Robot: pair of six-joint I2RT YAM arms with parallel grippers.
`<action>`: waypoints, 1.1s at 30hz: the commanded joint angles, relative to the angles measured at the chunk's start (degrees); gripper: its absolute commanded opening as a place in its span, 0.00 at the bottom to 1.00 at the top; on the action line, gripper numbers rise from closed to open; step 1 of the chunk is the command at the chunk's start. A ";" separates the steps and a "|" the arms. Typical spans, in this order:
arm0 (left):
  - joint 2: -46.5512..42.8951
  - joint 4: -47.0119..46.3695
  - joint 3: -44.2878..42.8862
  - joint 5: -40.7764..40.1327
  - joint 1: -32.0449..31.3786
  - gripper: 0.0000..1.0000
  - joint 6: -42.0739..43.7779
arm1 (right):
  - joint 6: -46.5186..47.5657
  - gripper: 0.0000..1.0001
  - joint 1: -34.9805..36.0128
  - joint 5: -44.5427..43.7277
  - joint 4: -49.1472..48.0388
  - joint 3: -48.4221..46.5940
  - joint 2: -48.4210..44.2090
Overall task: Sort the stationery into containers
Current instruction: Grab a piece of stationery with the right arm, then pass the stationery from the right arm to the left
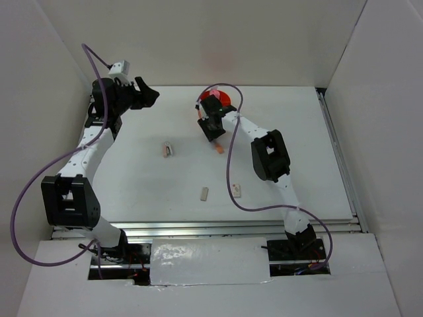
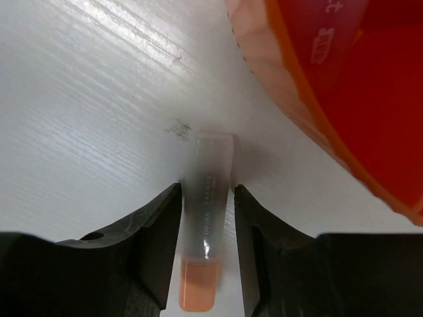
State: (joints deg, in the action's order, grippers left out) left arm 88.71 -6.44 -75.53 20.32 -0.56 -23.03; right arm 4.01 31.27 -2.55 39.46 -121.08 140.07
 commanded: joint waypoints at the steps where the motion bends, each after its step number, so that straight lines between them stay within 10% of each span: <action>1: -2.66 -2.97 0.38 2.09 0.29 0.76 -1.32 | 2.05 0.44 0.72 1.13 3.16 -2.67 1.08; 10: -6.70 -7.70 5.03 7.36 3.10 0.77 2.10 | -0.66 0.02 2.84 4.65 4.66 1.71 -4.62; 15: -15.04 -4.85 8.55 17.89 1.00 0.76 31.05 | -6.29 0.00 2.49 8.87 3.70 14.95 -21.83; 22: -30.32 15.57 18.12 19.24 -17.52 0.79 85.54 | -11.82 0.00 -1.73 11.77 4.05 29.21 -39.23; 33: -19.81 21.91 17.26 3.16 -48.83 0.79 103.44 | -27.12 0.00 -8.33 10.28 5.97 39.95 -48.22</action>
State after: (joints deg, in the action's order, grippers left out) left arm 66.30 15.35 -55.64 27.29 -46.15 72.36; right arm -16.91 22.98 8.16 44.53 -80.93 95.04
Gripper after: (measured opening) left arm 0.787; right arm 0.341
